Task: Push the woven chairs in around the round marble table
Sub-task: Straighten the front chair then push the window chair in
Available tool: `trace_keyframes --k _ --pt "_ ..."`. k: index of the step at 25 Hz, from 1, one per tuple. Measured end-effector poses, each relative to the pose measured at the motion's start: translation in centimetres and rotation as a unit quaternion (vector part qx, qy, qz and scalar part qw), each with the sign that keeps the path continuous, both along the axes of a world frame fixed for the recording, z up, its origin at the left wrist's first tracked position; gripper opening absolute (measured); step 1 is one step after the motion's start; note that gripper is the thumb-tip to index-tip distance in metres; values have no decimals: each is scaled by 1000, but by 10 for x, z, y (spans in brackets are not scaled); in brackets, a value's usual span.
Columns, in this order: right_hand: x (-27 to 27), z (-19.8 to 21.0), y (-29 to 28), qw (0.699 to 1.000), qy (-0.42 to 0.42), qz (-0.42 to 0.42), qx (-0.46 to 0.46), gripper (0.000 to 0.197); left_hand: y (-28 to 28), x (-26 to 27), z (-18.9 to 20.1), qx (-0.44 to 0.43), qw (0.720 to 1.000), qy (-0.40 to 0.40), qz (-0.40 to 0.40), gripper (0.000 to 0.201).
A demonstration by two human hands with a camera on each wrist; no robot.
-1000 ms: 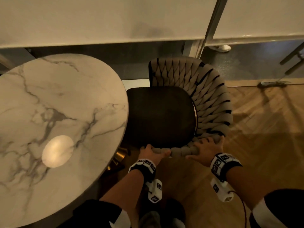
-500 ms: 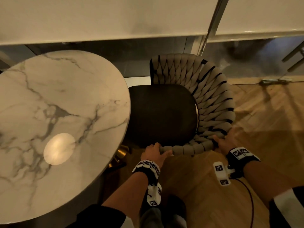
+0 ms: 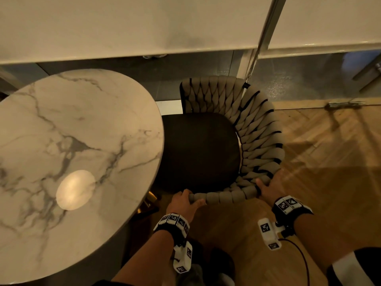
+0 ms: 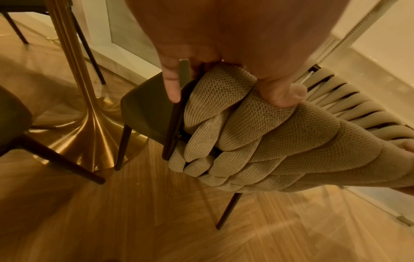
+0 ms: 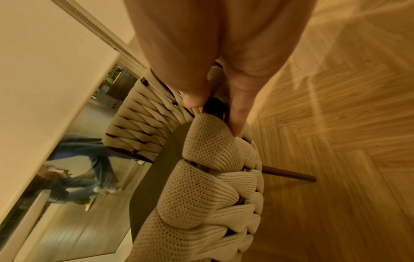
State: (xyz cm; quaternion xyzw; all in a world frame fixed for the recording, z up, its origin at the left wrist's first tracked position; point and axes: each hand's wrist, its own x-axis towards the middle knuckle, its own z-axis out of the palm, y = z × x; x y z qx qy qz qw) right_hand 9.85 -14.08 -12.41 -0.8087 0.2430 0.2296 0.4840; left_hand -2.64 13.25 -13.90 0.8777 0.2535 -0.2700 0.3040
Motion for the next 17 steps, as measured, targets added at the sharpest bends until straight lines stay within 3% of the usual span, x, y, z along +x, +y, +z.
trace_keyframes --k 10,17 --pt "12 10 6 1000 -1 -5 25 98 2 9 4 0 1000 10 0 55" --pt "-8 11 17 1000 14 12 0 104 7 -11 -2 15 1000 9 -3 54"
